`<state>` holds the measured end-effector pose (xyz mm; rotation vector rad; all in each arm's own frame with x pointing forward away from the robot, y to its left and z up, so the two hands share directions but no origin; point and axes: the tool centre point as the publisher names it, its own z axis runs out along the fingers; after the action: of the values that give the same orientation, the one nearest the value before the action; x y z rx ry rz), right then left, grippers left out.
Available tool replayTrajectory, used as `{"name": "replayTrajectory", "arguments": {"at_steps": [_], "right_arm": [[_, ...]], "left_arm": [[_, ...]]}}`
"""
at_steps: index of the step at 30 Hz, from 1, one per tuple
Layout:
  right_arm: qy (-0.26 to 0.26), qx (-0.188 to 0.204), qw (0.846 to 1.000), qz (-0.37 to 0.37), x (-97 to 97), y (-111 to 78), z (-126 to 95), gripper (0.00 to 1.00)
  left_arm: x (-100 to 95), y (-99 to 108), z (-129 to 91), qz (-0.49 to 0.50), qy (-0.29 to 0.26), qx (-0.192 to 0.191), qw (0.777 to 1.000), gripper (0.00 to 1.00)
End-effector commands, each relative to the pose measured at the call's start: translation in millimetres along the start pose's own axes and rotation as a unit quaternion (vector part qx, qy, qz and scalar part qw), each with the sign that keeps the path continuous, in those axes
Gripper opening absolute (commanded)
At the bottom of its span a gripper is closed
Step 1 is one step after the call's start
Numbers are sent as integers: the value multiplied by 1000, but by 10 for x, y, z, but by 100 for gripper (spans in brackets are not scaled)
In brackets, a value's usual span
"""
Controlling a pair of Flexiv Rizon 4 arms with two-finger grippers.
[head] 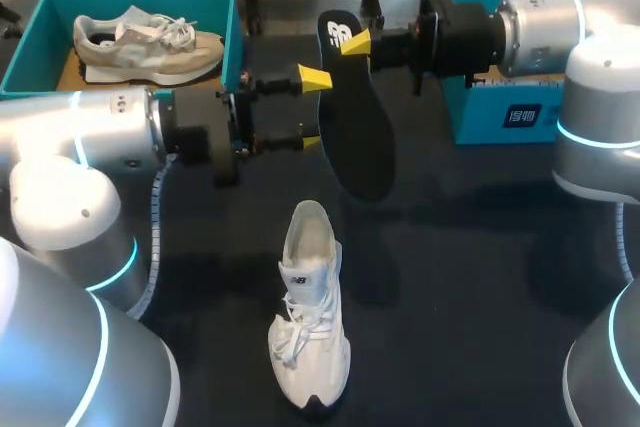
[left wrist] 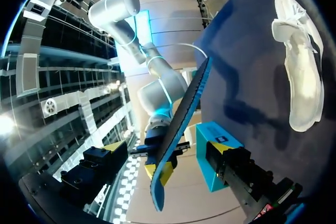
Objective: Take the shoe out of the shoebox, open the shoe tongue, remove and reinsert the insole, then place the shoe into the shoebox
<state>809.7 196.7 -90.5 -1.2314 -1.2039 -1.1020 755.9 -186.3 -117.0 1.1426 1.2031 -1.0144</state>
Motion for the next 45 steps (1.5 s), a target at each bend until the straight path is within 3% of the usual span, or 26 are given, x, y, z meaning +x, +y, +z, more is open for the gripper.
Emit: {"name": "replayTrajectory", "arguments": {"at_steps": [1,11,19,25,28,45], "right_arm": [[0,-1,1000,0,-6,-2,15,0],[0,-1,1000,0,-6,-2,15,0],[0,-1,1000,0,-6,-2,15,0],[0,-1,1000,0,-6,-2,15,0],[0,-1,1000,0,-6,-2,15,0],[0,-1,1000,0,-6,-2,15,0]], "left_arm": [[30,-3,160,-2,-12,-9,1000,100],[-125,-54,274,5,-30,-1,1000,100],[-216,-70,199,16,-37,-4,999,68],[-276,-68,162,20,-46,-3,999,63],[-292,-64,156,23,-48,-3,999,48],[-243,-36,208,21,-20,-8,1000,33]]}}
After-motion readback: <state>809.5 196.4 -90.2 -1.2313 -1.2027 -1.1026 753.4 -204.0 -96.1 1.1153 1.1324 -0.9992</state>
